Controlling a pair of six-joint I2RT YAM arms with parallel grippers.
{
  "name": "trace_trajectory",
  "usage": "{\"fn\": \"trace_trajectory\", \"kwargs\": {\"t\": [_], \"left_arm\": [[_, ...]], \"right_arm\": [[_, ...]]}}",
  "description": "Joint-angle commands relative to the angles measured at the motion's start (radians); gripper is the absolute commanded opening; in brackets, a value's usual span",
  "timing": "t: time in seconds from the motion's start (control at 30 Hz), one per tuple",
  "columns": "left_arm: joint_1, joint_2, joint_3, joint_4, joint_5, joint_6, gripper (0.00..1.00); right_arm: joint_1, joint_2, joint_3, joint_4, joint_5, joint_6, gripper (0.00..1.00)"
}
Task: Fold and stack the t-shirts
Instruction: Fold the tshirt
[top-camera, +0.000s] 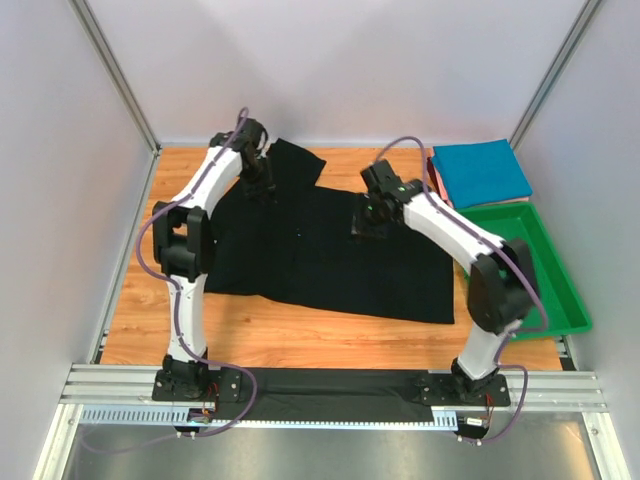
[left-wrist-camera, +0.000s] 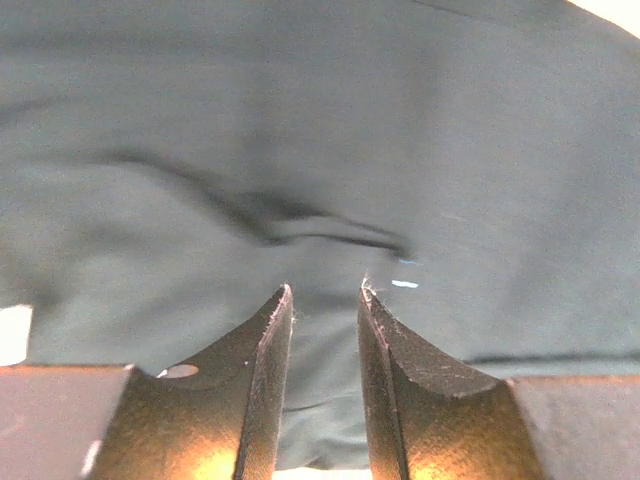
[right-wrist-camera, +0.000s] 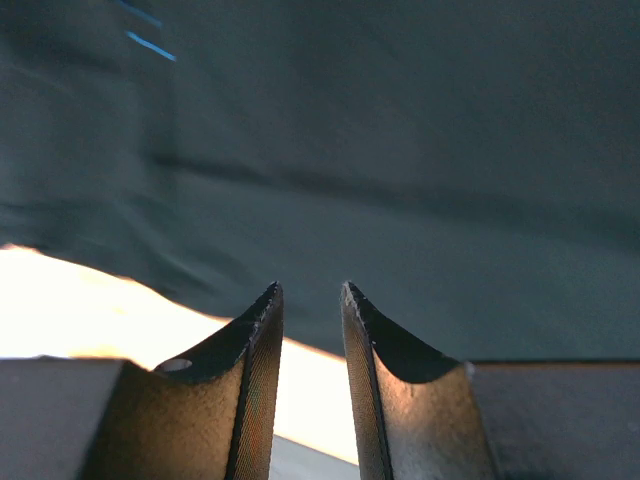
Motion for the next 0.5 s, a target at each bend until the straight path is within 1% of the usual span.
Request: {"fn": "trace_trajectory", "kwargs": {"t": [0.0,0.03,0.07,0.1,0.13,0.17,0.23,0.27,0.3,0.33,0.37,0.4,0.47], "left_arm": [[0.127,-0.068,0.04,-0.163,-0.133,-0.001,0.39],[0.147,-0.07,0.034,-0.198,-0.211,-0.016,0.38],[0.169,-0.079,-0.013,-0.243,-0.245,-0.028,0.36],[0.19,-0.093,-0.053,-0.245,-0.271,-0.048,0.36],[0.234,-0.141,-0.101,-0.239,-0.308,-0.059,0.36],[0.245,-0.169,-0.2,-0.225,-0.311,-0.067,0.36],[0.328,-0.244,-0.285,-0.168,-0.305,-0.09,0.35],[0.346,-0.26,-0.349,-0.151,-0.305,-0.1,0.35],[0.377,-0.274,-0.374,-0.15,-0.299,-0.108,0.34],[0.39,-0.277,-0.391,-0.153,-0.288,-0.116,0.33],[0.4,-0.275,-0.415,-0.163,-0.294,-0.117,0.3],[0.414,-0.262,-0.425,-0.171,-0.306,-0.116,0.29],[0.423,-0.245,-0.449,-0.205,-0.352,-0.128,0.29]], "right_arm": [[0.042,0.21,0.243,0.126,-0.126,-0.062,0.32],[0.054,0.257,0.291,0.12,-0.131,-0.058,0.32],[0.06,0.297,0.378,0.111,-0.136,-0.048,0.33],[0.063,0.331,0.409,0.094,-0.142,-0.033,0.33],[0.069,0.396,0.44,0.091,-0.154,-0.027,0.32],[0.072,0.42,0.469,0.089,-0.175,-0.024,0.33],[0.084,0.464,0.477,0.1,-0.198,-0.025,0.32],[0.088,0.475,0.477,0.091,-0.214,-0.031,0.32],[0.091,0.48,0.474,0.057,-0.214,-0.034,0.31],[0.1,0.478,0.466,0.042,-0.211,-0.047,0.31],[0.106,0.469,0.445,0.039,-0.202,-0.051,0.31],[0.111,0.458,0.392,0.052,-0.202,-0.054,0.3],[0.109,0.423,0.339,0.051,-0.209,-0.061,0.3]]}}
